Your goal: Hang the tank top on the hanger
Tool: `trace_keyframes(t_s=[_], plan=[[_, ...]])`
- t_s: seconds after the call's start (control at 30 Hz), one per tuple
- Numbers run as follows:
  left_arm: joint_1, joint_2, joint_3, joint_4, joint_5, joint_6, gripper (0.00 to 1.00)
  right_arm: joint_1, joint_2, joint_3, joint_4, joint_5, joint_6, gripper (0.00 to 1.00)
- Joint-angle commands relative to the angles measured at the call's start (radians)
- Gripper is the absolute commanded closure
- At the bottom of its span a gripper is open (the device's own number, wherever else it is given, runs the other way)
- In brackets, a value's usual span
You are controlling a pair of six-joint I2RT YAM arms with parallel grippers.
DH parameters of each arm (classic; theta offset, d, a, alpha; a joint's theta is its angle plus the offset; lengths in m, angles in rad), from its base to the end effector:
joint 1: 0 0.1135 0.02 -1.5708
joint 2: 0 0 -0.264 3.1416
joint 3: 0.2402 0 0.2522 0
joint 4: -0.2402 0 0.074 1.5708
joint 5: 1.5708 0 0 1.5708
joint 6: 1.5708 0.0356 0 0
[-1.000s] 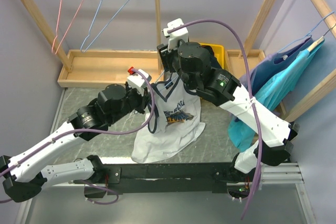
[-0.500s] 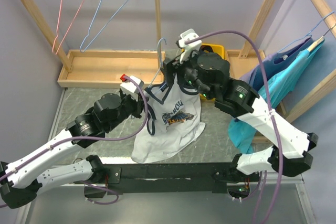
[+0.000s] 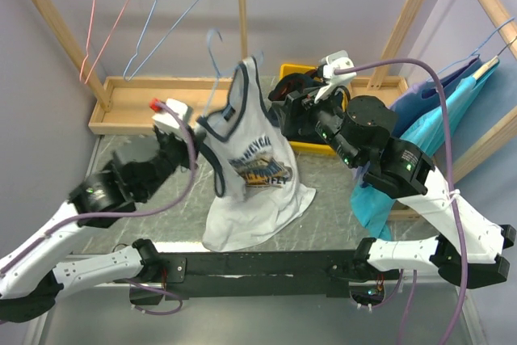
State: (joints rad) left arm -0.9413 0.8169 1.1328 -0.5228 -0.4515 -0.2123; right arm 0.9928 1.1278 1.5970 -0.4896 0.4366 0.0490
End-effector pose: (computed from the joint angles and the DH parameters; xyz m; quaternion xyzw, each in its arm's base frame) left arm 0.1051 -0.1180 0.4173 0.1379 0.7572 -0.1894 0.6097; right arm 0.1243 0.1630 0.5141 -0.1820 0.6900 0.2058 0.6696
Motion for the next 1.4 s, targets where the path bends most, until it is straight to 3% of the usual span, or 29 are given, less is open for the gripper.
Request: trace_keyframes(t_s=[0.0,0.27,0.5,0.6,0.9,1.07,1.37], plan=[[0.002,0.017,0.261,-0.008,-0.098,0.083,0.99,0.006,0.003,0.055,-0.010,0.034,0.020,0.17],[0.002,0.091,0.571,-0.043,-0.134,0.201,0.99,0.007,0.046,0.129,-0.044,0.031,0.006,0.17],[0.002,0.163,0.722,-0.092,-0.135,0.261,0.99,0.006,0.081,0.150,-0.046,0.033,-0.001,0.17],[0.002,0.153,0.688,-0.114,-0.135,0.249,0.99,0.007,0.072,0.114,-0.023,0.037,0.000,0.17],[0.002,0.031,0.368,-0.115,-0.128,0.122,0.99,0.006,0.032,-0.022,0.013,0.042,0.029,0.17],[0.022,0.070,0.243,-0.083,-0.115,0.074,0.99,0.006,-0.023,-0.126,0.032,0.024,0.077,0.17],[0.369,0.191,0.280,0.007,0.206,0.096,0.99,0.006,-0.106,-0.304,0.052,-0.028,0.172,0.17]])
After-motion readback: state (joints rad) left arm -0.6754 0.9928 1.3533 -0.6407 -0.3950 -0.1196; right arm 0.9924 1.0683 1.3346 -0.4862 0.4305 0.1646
